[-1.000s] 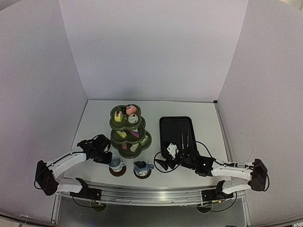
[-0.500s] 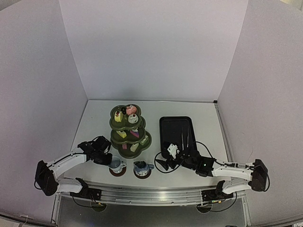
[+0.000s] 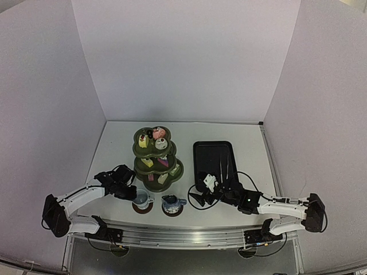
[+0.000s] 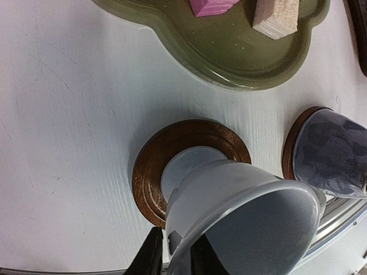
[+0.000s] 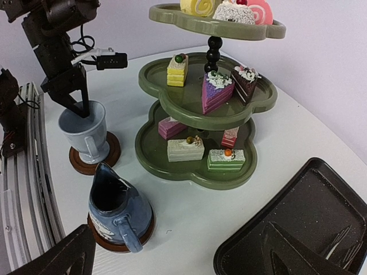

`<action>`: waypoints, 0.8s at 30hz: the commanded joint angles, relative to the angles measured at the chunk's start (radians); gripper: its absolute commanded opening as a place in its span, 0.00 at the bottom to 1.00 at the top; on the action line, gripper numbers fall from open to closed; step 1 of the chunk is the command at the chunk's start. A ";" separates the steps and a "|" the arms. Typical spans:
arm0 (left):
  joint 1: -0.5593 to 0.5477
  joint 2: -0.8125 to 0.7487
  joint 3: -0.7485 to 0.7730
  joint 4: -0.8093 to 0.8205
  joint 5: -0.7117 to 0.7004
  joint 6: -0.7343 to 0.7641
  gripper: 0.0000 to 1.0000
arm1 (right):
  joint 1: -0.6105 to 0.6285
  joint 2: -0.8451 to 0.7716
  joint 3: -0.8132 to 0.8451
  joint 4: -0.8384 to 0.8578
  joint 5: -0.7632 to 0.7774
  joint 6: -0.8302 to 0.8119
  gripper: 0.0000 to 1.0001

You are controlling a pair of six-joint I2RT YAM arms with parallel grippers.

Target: Serve the afternoon tea

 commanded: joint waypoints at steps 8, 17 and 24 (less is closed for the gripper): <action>0.000 -0.055 0.044 -0.007 0.019 0.010 0.30 | 0.004 -0.022 0.001 -0.004 0.024 0.010 0.98; -0.001 -0.104 0.167 -0.028 0.004 0.066 0.41 | -0.057 0.034 0.045 -0.069 0.179 0.157 0.98; 0.148 -0.144 0.242 0.178 -0.210 0.253 0.54 | -0.295 0.078 0.128 -0.174 0.122 0.279 0.98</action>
